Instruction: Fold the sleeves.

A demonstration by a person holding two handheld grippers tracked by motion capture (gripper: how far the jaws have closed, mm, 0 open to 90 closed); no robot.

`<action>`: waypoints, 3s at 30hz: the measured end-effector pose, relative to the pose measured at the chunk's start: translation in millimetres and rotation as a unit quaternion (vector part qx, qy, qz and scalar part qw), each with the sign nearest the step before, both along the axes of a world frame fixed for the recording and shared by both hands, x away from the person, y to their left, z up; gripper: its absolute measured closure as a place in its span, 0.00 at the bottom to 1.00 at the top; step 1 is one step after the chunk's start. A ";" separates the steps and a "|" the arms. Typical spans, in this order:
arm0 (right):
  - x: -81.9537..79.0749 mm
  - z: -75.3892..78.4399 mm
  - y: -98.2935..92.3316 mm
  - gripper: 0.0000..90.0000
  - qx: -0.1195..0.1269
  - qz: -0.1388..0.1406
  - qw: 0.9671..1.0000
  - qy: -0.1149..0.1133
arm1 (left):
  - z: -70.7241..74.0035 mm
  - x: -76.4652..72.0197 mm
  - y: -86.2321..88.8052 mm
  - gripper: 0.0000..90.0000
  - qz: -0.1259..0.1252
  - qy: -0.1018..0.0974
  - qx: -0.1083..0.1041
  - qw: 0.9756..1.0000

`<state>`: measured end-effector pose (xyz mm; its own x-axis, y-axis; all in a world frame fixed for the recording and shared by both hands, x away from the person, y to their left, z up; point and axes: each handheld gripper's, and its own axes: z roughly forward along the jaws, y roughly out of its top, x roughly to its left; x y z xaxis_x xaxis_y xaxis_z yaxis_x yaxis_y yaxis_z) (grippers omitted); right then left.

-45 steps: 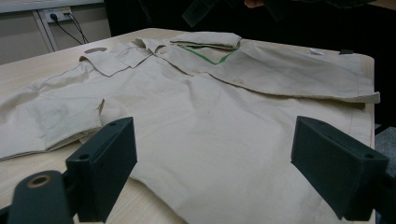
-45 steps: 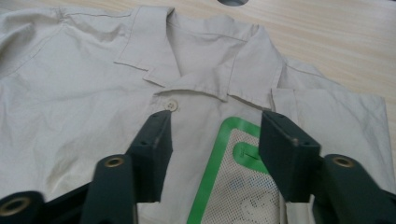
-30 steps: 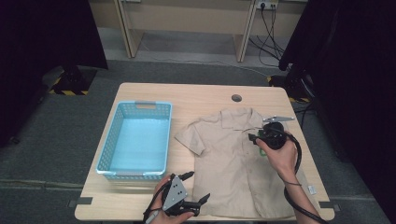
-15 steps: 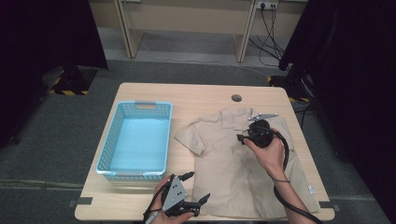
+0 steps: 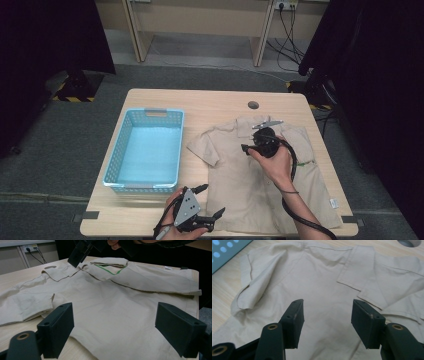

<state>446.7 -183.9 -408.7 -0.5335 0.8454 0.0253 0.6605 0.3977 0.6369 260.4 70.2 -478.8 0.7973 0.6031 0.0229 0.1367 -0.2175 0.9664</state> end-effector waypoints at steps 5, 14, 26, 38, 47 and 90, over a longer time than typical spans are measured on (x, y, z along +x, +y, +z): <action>-0.4 -0.9 12.8 0.51 -0.002 0.016 1.000 0.005 | 0.0 0.0 0.1 0.16 0.000 0.000 0.000 1.000; -0.6 -0.5 36.9 0.53 -0.008 0.041 0.999 0.007 | 0.0 -0.2 0.2 0.16 0.000 0.000 -0.001 1.000; -2.3 2.6 74.3 0.63 -0.018 0.087 0.996 0.005 | -0.1 -0.3 0.2 0.16 0.000 -0.002 -0.002 1.000; -3.0 -5.9 108.5 0.71 -0.033 0.127 0.991 0.014 | -0.1 -0.4 0.3 0.16 0.000 -0.002 -0.002 1.000; -1.5 -16.0 131.1 0.71 -0.040 0.150 0.988 0.024 | -0.1 -0.6 0.3 0.16 -0.001 -0.003 -0.001 1.000; -3.0 -13.6 147.2 0.98 -0.035 0.139 0.989 0.024 | -0.2 -0.7 0.4 0.16 -0.002 -0.004 -0.002 1.000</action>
